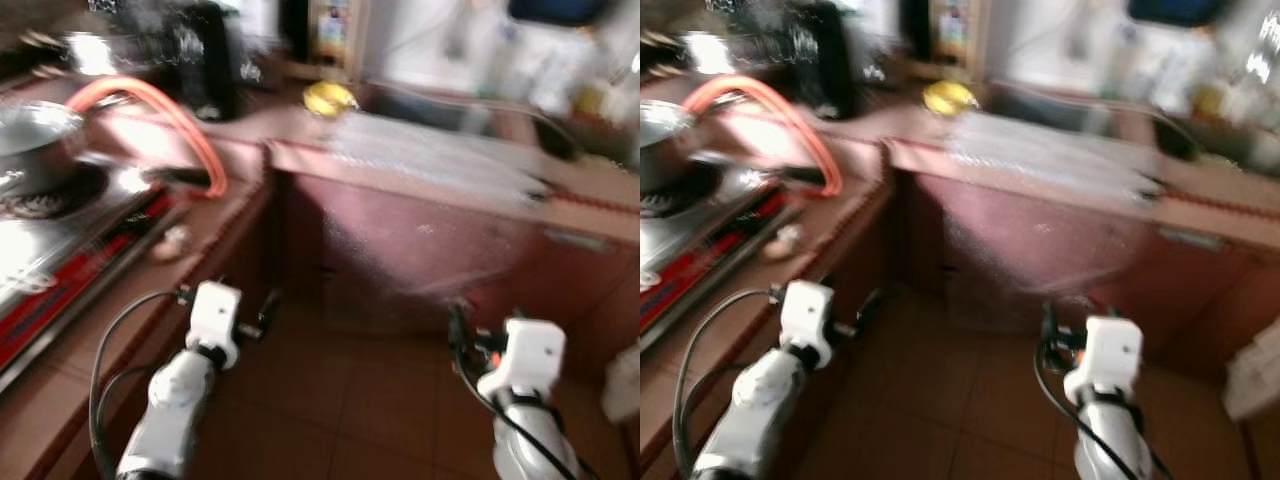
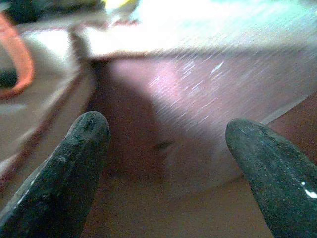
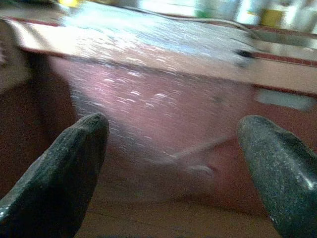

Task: Kitchen organization

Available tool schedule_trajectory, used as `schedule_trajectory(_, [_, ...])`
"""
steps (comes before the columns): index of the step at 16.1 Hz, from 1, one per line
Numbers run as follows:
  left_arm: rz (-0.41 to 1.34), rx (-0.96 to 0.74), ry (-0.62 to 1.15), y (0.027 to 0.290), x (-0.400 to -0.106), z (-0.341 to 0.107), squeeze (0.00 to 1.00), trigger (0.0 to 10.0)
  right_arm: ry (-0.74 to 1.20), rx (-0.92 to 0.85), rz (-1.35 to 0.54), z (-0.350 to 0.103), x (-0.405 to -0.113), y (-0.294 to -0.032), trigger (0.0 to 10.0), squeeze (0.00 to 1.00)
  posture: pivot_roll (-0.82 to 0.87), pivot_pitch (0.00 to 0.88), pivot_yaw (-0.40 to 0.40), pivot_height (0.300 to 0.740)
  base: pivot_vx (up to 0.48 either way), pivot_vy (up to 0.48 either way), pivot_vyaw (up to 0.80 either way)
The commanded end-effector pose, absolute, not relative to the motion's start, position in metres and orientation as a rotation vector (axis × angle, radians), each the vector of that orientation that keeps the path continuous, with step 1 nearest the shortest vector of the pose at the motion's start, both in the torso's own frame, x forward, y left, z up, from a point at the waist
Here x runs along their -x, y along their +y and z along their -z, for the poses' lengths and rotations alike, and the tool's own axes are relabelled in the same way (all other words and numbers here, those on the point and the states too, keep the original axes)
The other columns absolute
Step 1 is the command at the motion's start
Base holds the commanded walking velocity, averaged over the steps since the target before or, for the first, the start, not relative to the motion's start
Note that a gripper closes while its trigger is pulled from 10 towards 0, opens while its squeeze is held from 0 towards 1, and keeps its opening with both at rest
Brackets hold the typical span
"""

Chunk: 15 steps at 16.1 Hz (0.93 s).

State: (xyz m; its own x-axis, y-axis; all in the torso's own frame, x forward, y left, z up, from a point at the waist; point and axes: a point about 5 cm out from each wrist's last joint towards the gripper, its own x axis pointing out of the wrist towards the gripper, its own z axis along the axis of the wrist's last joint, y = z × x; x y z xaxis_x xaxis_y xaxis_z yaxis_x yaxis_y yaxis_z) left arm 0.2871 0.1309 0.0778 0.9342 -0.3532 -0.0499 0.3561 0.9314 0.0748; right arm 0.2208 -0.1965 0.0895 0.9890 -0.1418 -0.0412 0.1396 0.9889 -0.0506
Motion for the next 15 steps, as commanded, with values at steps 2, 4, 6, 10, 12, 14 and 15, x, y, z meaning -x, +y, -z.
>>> schedule_trajectory(2, [0.32,-0.09,-0.013,0.135,-0.29,-0.09,0.0,10.0,0.03,0.042,0.122,-0.093,-0.222,-0.191,10.0,0.0,0.07,0.0,-0.025,0.74,0.0,0.0,-0.78])
schedule_trajectory(4, [0.31,-0.089,-0.014,0.135,-0.293,-0.09,0.0,10.0,0.027,0.041,0.117,-0.094,-0.22,-0.19,10.0,0.0,0.07,0.0,-0.025,0.74,0.0,0.0,-0.76])
schedule_trajectory(6, [0.296,-0.096,-0.012,0.136,-0.295,-0.09,0.0,10.0,0.022,0.043,0.111,-0.095,-0.218,-0.191,10.0,0.0,0.06,0.0,-0.021,0.74,0.0,0.0,-0.33])
schedule_trajectory(10, [0.273,-0.084,-0.001,0.133,-0.296,-0.088,0.0,10.0,-0.007,0.059,0.081,-0.101,-0.217,-0.186,10.0,0.0,0.06,0.0,-0.01,0.74,0.0,0.0,0.0])
schedule_trajectory(12, [0.277,-0.062,0.005,0.13,-0.295,-0.087,0.0,10.0,-0.017,0.066,0.071,-0.103,-0.217,-0.184,10.0,0.0,0.06,0.0,-0.006,0.74,0.0,0.0,0.0])
schedule_trajectory(14, [0.297,-0.052,-0.006,0.126,-0.296,-0.088,0.0,10.0,-0.025,0.082,0.057,-0.103,-0.218,-0.181,10.0,0.0,0.06,0.0,-0.002,0.74,0.0,0.0,0.0])
schedule_trajectory(15, [0.31,-0.043,-0.006,0.125,-0.297,-0.089,0.0,10.0,-0.026,0.082,0.056,-0.103,-0.218,-0.181,10.0,0.0,0.05,0.0,-0.001,0.74,0.0,0.0,0.0])
